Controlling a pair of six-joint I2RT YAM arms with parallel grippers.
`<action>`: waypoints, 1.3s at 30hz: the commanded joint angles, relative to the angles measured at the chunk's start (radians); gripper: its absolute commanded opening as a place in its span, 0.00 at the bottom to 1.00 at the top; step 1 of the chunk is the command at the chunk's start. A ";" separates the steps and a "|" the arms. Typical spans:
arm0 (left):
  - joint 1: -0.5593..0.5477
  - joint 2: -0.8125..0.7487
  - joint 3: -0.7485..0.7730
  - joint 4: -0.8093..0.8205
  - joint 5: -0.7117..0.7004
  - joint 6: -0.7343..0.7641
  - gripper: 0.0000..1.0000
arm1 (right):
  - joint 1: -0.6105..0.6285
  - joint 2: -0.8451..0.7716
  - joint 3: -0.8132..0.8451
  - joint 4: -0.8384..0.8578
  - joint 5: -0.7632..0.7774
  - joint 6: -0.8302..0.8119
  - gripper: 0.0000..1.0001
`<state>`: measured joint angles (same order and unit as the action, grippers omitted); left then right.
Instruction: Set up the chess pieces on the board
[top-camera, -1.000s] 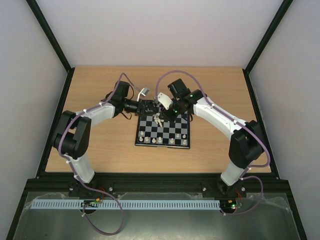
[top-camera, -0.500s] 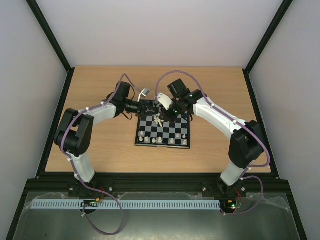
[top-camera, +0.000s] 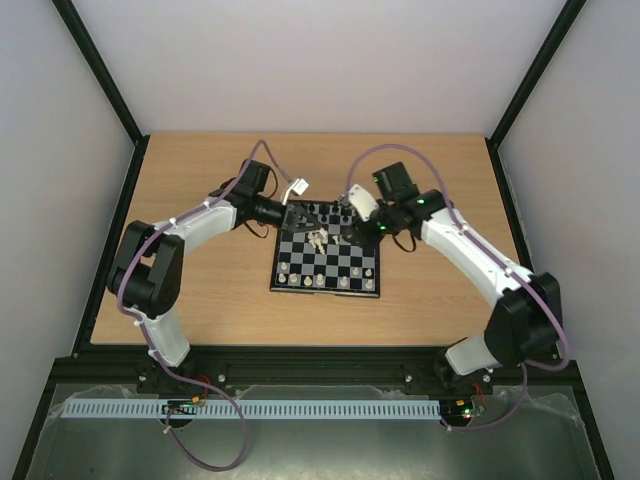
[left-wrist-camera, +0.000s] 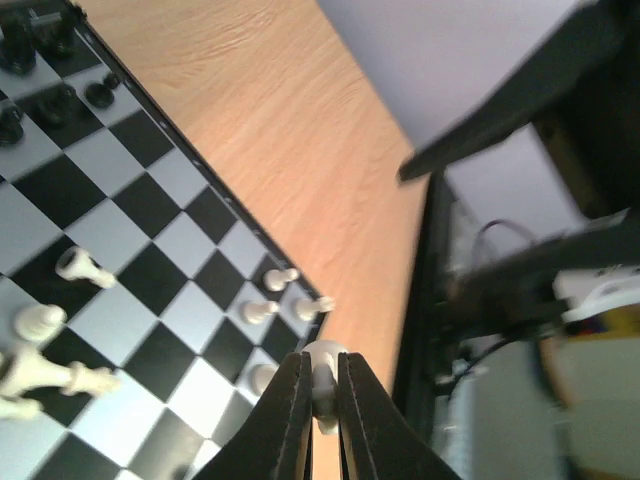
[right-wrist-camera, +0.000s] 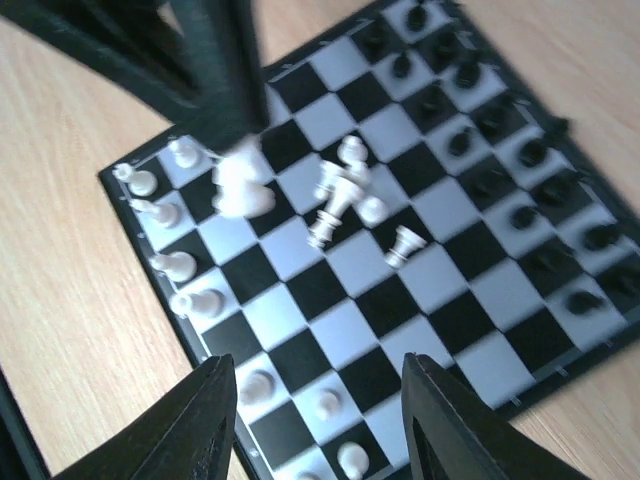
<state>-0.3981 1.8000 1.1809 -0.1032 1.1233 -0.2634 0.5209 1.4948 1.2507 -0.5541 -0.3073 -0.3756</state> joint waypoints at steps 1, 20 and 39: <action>-0.084 -0.084 0.080 -0.303 -0.310 0.463 0.02 | -0.078 -0.102 -0.076 -0.035 0.004 0.050 0.46; -0.361 0.019 0.150 -0.273 -0.807 0.717 0.02 | -0.200 -0.192 -0.205 0.000 0.058 0.152 0.44; -0.364 0.158 0.166 -0.235 -0.849 0.657 0.03 | -0.201 -0.198 -0.212 -0.003 0.072 0.129 0.43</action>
<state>-0.7601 1.9316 1.3159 -0.3496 0.2836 0.4065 0.3237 1.3071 1.0439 -0.5419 -0.2379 -0.2401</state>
